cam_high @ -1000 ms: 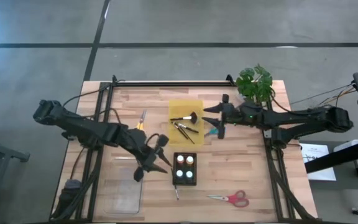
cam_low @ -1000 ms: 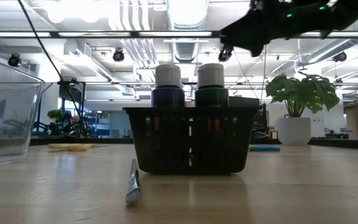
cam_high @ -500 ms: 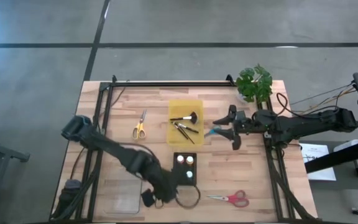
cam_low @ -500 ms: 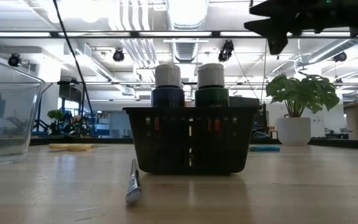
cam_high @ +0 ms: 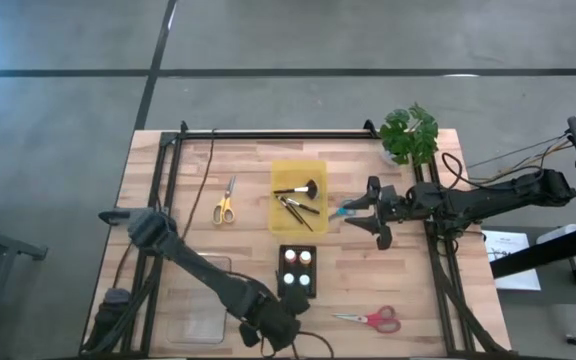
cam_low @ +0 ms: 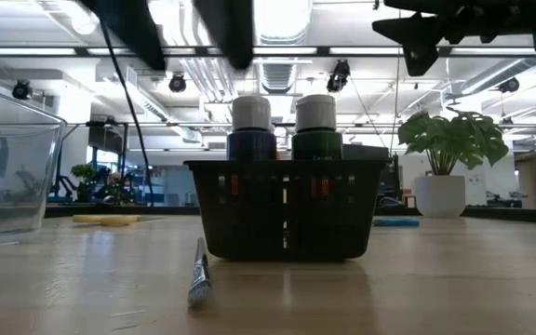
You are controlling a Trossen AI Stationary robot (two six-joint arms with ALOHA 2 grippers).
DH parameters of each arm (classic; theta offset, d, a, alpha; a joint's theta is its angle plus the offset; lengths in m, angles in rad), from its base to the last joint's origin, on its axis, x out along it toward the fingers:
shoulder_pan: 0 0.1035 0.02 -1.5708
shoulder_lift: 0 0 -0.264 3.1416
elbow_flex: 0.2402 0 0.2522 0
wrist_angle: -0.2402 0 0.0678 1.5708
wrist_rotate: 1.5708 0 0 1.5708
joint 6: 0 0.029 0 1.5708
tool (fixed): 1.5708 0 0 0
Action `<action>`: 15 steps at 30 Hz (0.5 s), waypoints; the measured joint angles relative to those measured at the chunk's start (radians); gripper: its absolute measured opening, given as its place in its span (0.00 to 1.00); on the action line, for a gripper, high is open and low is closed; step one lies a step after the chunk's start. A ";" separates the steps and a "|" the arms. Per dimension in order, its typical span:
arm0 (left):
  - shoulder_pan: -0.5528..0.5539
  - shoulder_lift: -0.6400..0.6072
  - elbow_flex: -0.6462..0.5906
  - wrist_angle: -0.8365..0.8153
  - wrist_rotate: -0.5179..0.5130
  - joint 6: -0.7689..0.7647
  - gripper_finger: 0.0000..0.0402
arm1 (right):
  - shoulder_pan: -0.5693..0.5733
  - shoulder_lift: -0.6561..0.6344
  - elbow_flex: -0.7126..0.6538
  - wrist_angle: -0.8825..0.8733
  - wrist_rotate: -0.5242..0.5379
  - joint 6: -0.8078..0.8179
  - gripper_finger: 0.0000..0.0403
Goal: Pick & Place Paint Supplies
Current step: Put the silver eyeshadow brush into the yellow bin
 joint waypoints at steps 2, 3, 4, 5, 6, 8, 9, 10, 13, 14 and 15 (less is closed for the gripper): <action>-0.002 0.021 0.000 0.000 -0.017 0.010 0.34 | 0.000 -0.001 0.000 0.002 0.002 -0.004 0.44; -0.003 0.026 -0.001 0.003 -0.018 0.015 0.34 | 0.000 -0.001 0.000 0.001 0.002 -0.007 0.44; -0.002 0.031 -0.001 0.009 -0.014 0.016 0.34 | 0.000 0.000 0.000 0.001 0.002 -0.011 0.44; -0.002 0.033 -0.001 0.012 -0.008 0.016 0.34 | 0.000 0.000 0.000 0.001 0.002 -0.014 0.44; -0.002 0.039 0.000 0.013 -0.003 0.016 0.34 | 0.000 0.000 0.000 0.001 0.002 -0.016 0.44; -0.001 0.055 0.000 0.014 0.001 0.017 0.33 | 0.000 0.000 0.000 0.003 0.002 -0.019 0.44; -0.002 0.066 0.000 0.015 0.008 0.020 0.33 | 0.000 0.000 0.000 0.002 0.002 -0.022 0.44; -0.002 0.077 -0.001 0.014 0.018 0.026 0.31 | 0.000 0.000 0.000 0.003 0.002 -0.025 0.44; -0.001 0.110 -0.001 0.015 0.044 0.032 0.26 | 0.000 0.000 0.000 0.001 0.001 -0.026 0.44; -0.001 0.119 -0.001 0.019 0.045 0.032 0.25 | 0.000 0.000 0.000 0.000 0.001 -0.025 0.44; -0.001 0.125 -0.002 0.022 0.042 0.032 0.23 | 0.000 0.000 0.000 0.000 0.001 -0.024 0.44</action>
